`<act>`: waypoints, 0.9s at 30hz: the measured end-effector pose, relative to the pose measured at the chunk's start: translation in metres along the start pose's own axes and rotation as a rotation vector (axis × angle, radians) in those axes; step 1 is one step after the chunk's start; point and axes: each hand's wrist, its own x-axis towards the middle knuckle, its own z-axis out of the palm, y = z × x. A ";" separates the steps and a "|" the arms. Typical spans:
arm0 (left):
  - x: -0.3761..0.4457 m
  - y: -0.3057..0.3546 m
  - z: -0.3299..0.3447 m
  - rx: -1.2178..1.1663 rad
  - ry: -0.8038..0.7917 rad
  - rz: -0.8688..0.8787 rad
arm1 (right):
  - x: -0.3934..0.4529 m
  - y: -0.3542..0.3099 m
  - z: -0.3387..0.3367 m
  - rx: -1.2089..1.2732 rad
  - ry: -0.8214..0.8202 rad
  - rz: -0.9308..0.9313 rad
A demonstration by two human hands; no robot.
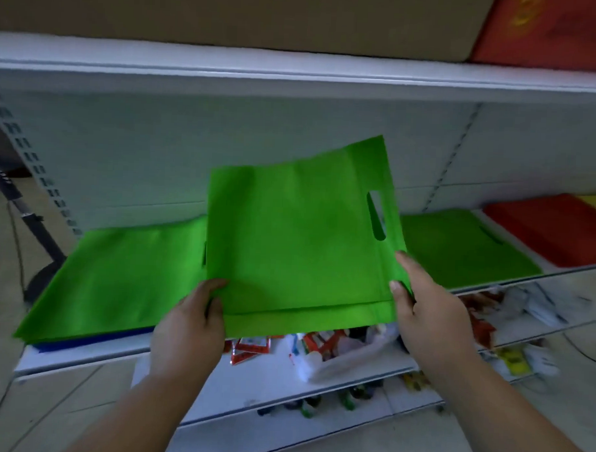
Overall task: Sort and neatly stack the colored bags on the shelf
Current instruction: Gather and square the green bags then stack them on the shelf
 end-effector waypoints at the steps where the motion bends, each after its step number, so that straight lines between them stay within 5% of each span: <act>1: -0.002 0.021 0.016 -0.025 -0.002 0.027 | 0.002 0.022 -0.014 0.001 -0.004 0.027; 19: 0.050 0.238 0.224 -0.131 -0.204 0.235 | 0.078 0.272 -0.103 0.013 0.106 0.368; 27: 0.055 0.286 0.278 -0.046 -0.137 0.157 | 0.138 0.351 -0.100 0.059 -0.005 0.239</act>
